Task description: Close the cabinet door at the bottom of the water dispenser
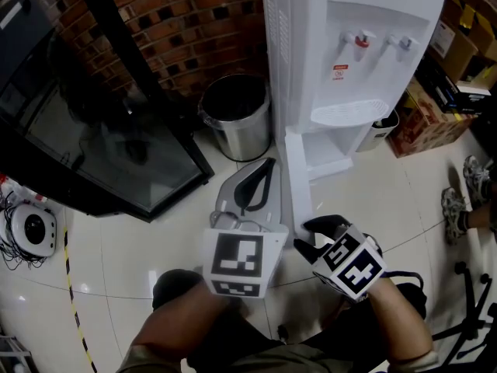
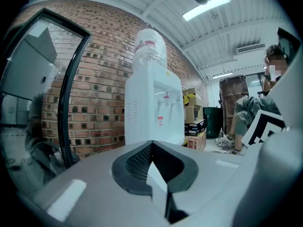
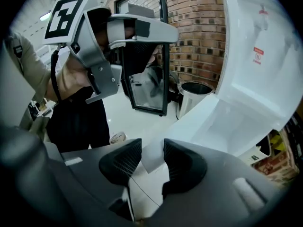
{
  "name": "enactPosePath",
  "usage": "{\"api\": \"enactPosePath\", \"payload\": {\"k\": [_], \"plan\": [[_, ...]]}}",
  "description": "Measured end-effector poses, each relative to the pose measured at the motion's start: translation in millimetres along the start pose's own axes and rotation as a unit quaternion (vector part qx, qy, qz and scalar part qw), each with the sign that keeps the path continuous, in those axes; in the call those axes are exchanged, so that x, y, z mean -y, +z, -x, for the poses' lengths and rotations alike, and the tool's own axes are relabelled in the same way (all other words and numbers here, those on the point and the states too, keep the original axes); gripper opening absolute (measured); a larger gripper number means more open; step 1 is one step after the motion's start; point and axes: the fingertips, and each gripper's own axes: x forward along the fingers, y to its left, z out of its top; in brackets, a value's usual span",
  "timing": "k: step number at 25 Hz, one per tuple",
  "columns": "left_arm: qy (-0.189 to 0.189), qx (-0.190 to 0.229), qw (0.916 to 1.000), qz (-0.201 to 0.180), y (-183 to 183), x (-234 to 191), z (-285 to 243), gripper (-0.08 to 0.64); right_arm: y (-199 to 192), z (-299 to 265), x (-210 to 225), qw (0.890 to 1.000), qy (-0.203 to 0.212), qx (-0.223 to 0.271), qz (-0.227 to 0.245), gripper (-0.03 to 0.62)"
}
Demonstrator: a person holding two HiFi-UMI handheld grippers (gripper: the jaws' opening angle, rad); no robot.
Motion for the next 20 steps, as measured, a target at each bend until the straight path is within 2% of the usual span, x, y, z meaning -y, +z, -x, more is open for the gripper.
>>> {"api": "enactPosePath", "payload": {"k": [8,14,20], "plan": [[-0.003,0.002,1.0,0.004,1.2,1.8,-4.2,0.0,-23.7,20.9,30.6,0.999,-0.027,-0.04,-0.025,0.141],[-0.014,0.0,0.9999,0.003,-1.0,9.9,-12.0,0.0,-54.5,43.7,88.4,0.989,-0.116,-0.074,-0.044,0.124],[-0.021,-0.014,0.9997,-0.005,-11.8,12.0,-23.5,0.0,-68.0,56.4,129.4,0.982,-0.158,-0.077,-0.069,0.129]]}}
